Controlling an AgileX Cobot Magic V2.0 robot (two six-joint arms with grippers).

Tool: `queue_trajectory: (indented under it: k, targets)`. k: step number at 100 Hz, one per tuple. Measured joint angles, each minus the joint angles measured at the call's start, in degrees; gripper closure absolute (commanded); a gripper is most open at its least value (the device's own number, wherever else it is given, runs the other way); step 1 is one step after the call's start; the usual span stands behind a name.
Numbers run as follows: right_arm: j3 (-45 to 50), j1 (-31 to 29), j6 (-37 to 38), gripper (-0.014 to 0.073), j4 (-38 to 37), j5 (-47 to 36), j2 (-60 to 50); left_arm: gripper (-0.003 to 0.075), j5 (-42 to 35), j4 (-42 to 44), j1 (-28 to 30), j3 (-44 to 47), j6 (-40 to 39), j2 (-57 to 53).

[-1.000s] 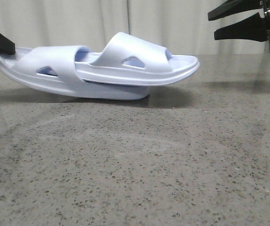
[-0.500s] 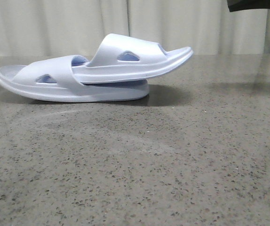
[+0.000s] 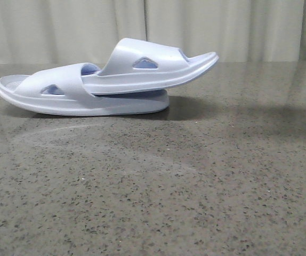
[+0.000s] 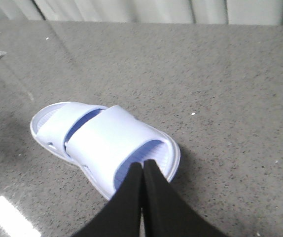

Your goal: Insert blue slippers together front up

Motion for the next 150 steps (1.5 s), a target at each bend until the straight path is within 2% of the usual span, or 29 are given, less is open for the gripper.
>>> queue_trajectory:
  k: [19, 30, 39, 62, 79, 150]
  targets:
    - [12.99, 12.65, 0.0, 0.0671, -0.04, -19.51, -12.8, 0.0705, -2.72, 0.43, -1.54, 7.9, 2.67, -9.23]
    - [20.2, 17.99, -0.04, 0.0671, -0.04, -25.52, -19.08, 0.0705, -2.83, 0.13, -3.14, 12.66, 3.43, -14.51]
    - [25.39, 19.92, -0.16, 0.0671, -0.04, -27.58, -23.15, 0.0705, -2.91, -2.42, -4.34, 17.2, 4.05, -18.25]
    - [36.3, 20.31, -0.16, 0.0672, 3.27, -30.72, -30.21, 0.0705, -3.05, -14.31, -4.91, 28.96, 12.33, -26.36]
    - [39.23, 20.31, -0.16, 0.0672, 5.26, -31.53, -32.89, 0.0705, -3.05, -24.15, -4.91, 34.34, 17.89, -30.66]
    - [39.33, 20.31, -0.22, 0.0672, 6.01, -31.66, -33.01, 0.0705, -3.05, -26.65, -4.91, 34.72, 18.76, -30.97]
